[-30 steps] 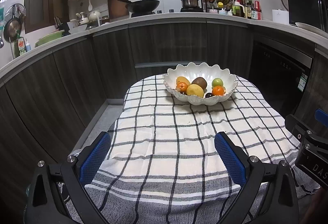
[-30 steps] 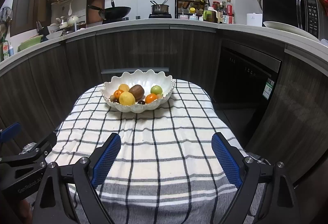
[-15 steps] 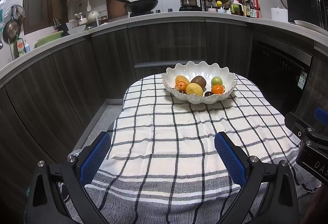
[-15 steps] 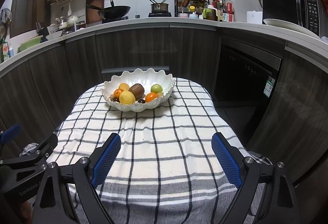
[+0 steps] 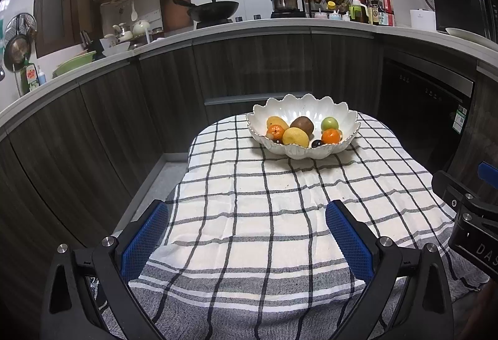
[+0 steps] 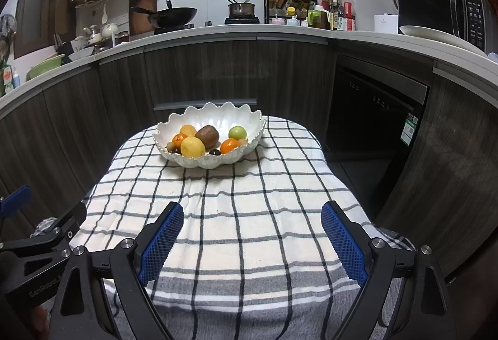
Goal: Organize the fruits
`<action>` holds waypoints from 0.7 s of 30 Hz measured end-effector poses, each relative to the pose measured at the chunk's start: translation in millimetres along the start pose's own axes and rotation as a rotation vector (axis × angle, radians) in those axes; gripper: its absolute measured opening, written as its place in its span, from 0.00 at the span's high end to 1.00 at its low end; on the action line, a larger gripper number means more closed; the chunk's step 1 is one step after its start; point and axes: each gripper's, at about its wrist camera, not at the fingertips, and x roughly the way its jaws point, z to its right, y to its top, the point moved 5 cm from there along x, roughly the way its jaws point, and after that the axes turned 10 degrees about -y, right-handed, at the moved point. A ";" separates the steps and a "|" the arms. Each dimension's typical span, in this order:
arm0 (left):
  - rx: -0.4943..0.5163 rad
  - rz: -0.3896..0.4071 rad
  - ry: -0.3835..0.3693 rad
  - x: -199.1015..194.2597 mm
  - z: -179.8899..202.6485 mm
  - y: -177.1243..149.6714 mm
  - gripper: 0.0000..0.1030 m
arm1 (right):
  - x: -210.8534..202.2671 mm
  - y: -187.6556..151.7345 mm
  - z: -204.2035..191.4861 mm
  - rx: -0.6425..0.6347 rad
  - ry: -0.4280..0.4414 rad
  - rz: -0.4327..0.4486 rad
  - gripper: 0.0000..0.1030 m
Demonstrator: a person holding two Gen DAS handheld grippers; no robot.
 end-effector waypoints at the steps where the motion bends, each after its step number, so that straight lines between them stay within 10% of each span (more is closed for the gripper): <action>1: 0.002 0.000 0.002 -0.3 0.6 0.5 0.00 | -0.1 0.1 0.1 0.000 0.001 0.001 0.12; 21: 0.001 -0.011 -0.003 -0.7 -0.5 0.1 0.00 | 0.5 -0.2 1.3 0.000 0.001 -0.001 0.12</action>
